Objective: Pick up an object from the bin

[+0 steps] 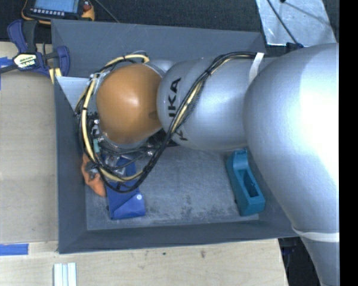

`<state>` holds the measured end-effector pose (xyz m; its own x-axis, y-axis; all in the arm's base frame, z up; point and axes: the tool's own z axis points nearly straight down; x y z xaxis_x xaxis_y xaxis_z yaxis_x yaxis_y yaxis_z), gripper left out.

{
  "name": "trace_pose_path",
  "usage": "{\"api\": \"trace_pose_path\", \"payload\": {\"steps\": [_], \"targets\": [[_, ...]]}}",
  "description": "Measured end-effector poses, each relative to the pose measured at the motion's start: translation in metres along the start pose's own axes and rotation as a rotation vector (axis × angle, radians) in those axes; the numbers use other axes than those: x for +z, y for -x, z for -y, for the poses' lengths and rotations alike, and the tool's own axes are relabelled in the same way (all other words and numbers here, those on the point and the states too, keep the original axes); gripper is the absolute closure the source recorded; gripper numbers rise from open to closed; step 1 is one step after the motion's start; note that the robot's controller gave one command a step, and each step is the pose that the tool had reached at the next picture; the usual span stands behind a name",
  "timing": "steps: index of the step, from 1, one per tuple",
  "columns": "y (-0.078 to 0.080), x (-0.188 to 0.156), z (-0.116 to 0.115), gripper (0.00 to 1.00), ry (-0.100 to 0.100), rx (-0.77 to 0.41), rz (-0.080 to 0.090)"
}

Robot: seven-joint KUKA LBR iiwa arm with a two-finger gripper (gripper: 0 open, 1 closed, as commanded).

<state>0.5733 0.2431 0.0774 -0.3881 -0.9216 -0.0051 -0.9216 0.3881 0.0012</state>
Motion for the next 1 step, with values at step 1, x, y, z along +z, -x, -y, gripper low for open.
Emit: {"api": "trace_pose_path", "payload": {"steps": [1], "targets": [[-0.0007, -0.0148, 0.0001, 1.0, -0.001, 0.001, -0.001]]}}
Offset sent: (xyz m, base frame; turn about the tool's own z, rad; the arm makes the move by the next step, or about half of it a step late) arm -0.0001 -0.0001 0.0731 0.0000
